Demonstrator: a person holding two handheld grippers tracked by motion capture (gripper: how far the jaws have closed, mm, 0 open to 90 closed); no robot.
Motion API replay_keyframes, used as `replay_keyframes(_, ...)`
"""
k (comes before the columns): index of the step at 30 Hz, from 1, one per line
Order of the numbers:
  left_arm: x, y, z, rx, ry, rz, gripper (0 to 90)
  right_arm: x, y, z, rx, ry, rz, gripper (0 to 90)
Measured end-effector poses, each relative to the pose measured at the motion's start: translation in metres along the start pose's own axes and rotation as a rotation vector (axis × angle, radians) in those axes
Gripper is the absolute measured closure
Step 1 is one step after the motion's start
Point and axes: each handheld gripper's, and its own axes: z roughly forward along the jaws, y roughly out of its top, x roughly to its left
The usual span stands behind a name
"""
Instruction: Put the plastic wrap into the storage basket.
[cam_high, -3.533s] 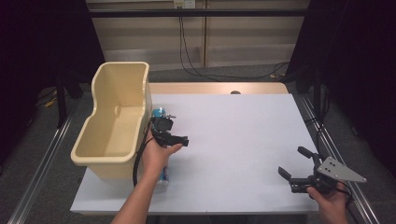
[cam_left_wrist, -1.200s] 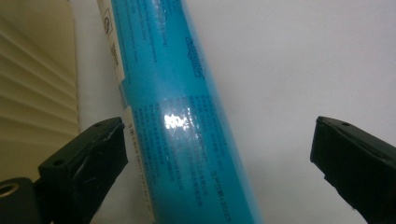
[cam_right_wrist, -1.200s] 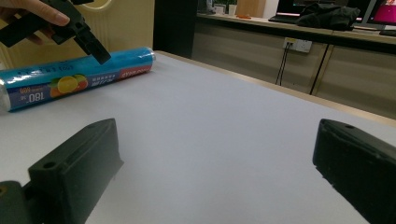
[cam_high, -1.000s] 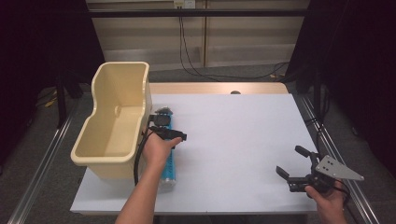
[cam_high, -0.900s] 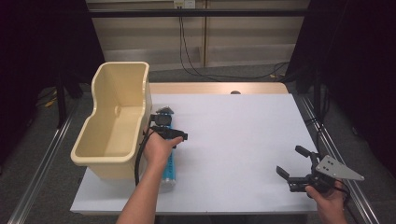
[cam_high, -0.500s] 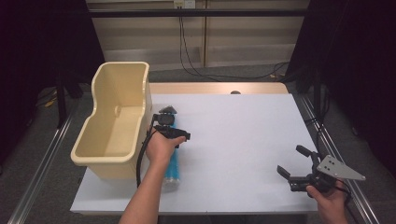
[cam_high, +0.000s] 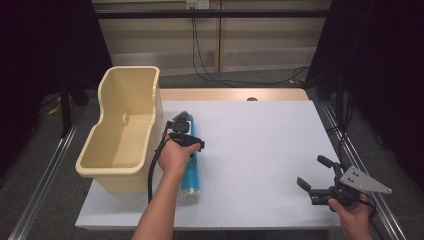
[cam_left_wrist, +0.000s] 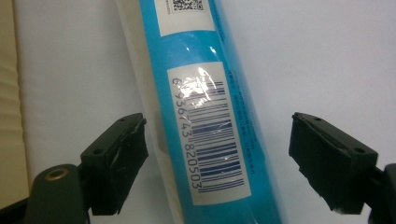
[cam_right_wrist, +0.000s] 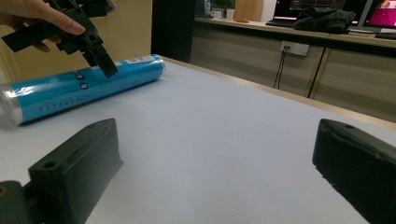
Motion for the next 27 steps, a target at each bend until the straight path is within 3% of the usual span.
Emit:
replay_keyframes(2, 0.0003, 0.0, 0.0026, 0.01, -0.004, -0.001, 24.9, 0.0, 0.0003, -0.0005, -0.001, -0.002, 0.003, 0.3)
replay_keyframes(8, 0.0004, 0.0004, 0.0026, 0.033, 0.012, -0.028, 28.5, -0.0004, 0.0002, -0.0006, -0.002, 0.001, 0.002, 0.3)
replay_keyframes(21, 0.0004, 0.0003, 0.0062, 0.03, 0.018, -0.086, 28.9, -0.0004, 0.0004, -0.0004, -0.005, 0.005, 0.0, 0.5)
replay_keyframes(27, 0.0012, -0.0008, 0.0098, 0.057, 0.01, -0.105, 27.9, -0.0005, 0.0005, 0.0002, -0.006, 0.011, 0.0, 0.5)
